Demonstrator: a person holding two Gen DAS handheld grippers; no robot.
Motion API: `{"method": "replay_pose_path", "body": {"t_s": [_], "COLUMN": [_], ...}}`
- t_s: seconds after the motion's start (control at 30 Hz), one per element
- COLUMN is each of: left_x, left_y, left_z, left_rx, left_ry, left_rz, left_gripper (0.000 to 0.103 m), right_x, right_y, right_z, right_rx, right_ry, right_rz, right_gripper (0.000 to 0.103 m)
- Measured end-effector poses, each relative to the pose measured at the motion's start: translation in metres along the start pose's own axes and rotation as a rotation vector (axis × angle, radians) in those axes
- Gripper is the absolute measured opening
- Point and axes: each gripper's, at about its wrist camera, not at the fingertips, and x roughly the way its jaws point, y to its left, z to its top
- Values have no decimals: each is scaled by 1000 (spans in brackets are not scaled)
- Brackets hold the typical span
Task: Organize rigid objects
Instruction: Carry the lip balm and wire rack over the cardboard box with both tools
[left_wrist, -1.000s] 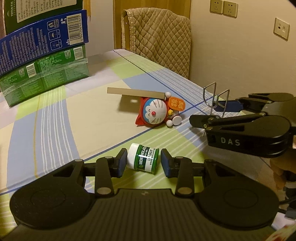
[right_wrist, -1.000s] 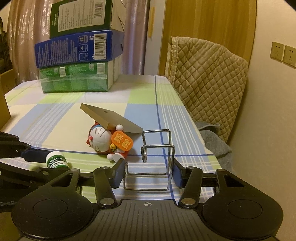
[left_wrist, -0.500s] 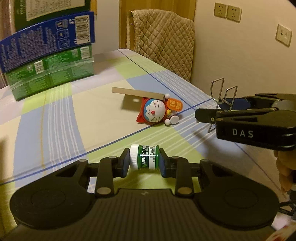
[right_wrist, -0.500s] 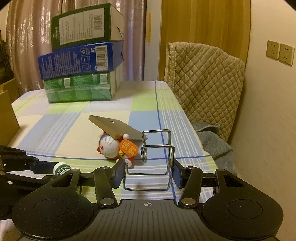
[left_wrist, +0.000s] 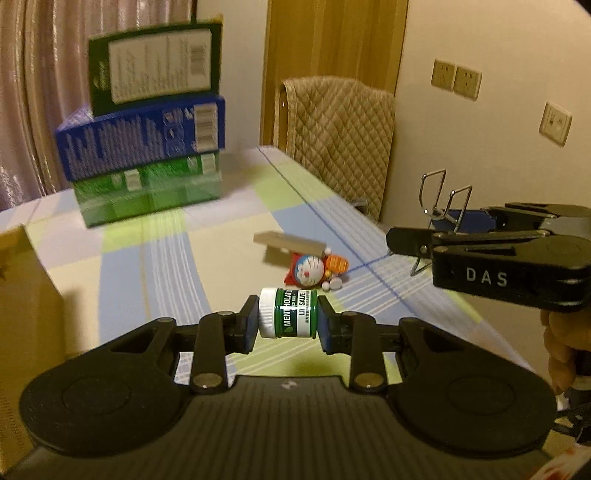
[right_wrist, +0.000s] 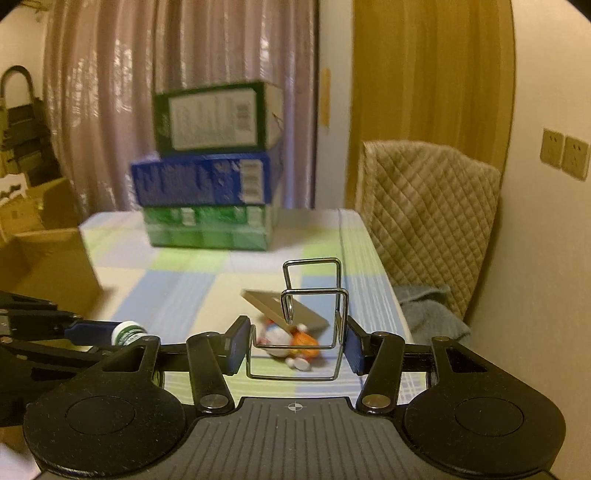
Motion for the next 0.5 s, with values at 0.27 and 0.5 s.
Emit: {"method": "replay_pose_path", "body": {"t_s": [0.27, 0.5], "left_x": [-76, -139], "left_y": [18, 47], "left_z": [8, -7], "left_rx": [-23, -56], "left_ry": [-47, -66], "left_rz": [58, 123], "left_gripper": [27, 27], "right_x": [-57, -89], "right_y": [50, 102], "right_z": [23, 27], "right_rx": [-39, -75], "right_ry": [-38, -53], "right_rz": [78, 151], "right_gripper": [49, 49]}}
